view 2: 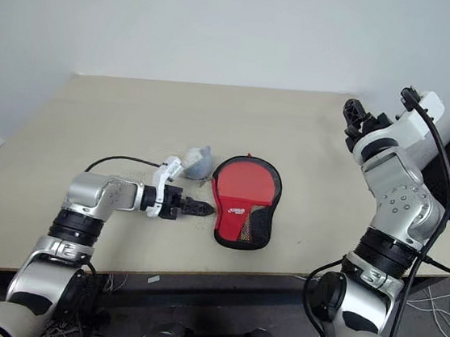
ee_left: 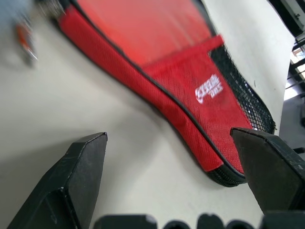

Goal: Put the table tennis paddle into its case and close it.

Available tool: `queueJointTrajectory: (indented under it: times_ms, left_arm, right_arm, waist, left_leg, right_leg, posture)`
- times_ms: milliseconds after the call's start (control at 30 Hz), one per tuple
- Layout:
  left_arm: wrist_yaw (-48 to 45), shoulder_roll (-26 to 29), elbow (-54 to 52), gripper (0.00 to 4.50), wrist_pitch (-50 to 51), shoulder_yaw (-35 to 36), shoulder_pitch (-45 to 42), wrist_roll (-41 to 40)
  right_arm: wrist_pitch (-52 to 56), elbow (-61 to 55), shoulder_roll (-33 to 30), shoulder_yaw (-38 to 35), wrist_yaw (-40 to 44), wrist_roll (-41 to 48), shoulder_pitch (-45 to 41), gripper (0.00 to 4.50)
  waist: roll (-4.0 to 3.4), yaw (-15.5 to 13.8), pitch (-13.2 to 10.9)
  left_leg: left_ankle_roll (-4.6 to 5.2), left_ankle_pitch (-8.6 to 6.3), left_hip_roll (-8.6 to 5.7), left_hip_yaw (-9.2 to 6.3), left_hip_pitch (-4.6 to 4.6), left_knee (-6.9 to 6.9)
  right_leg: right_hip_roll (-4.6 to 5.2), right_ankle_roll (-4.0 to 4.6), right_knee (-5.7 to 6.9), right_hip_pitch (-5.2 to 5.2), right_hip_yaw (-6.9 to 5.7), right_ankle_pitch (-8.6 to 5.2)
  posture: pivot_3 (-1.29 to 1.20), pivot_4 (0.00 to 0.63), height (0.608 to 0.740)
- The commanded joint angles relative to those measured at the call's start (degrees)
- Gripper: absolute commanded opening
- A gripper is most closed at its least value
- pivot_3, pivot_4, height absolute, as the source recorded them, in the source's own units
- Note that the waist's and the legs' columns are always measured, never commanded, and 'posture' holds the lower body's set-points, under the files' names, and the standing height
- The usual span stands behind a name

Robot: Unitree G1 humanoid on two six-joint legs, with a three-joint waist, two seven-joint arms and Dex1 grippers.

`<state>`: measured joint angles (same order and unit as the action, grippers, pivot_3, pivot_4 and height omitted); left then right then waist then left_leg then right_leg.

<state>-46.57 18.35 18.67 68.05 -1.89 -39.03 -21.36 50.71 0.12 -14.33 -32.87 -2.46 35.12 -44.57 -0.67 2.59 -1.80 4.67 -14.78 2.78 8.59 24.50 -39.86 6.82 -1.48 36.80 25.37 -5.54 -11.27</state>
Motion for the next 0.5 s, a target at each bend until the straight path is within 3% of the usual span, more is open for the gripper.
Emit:
queueJointTrajectory:
  times_ms: [33, 300, 500]
  left_arm:
    - [3.2, -3.2, 2.7, 4.5, 0.7, 1.1, -3.2, -1.0]
    - [9.2, -11.7, 11.2, 4.5, -0.1, 5.0, -6.7, -1.3]
    - [11.5, -14.3, 11.5, 4.5, 1.9, 8.1, -7.1, -2.4]
  right_arm:
    - [-1.5, -1.4, -0.4, 0.4, -0.4, 1.1, -0.5, 3.18]
    - [0.0, -0.6, -1.6, 4.6, 2.0, 0.2, 1.9, 3.18]
    - [3.5, -2.2, -13.4, 24.1, 17.3, -5.8, 11.4, 3.18]
  waist:
    - [0.0, 0.0, 0.0]
    - [-0.01, 0.0, 0.0]
    - [0.01, -0.2, 0.0]
  left_leg:
    - [0.0, 0.0, -0.01, 0.0, 0.0, 0.0]
    - [0.03, 0.02, -0.06, 0.02, -0.02, -0.01]
    - [0.14, -0.01, -0.16, -0.04, -0.01, -0.05]
  right_leg:
    - [0.01, -0.01, 0.0, 0.0, 0.0, 0.0]
    - [0.04, -0.02, -0.03, -0.08, -0.02, -0.01]
    - [0.15, -0.06, -0.1, -0.19, -0.08, -0.03]
  posture:
    - [0.0, 0.0, 0.724]
    - [0.0, 0.0, 0.724]
    - [0.0, 0.0, 0.724]
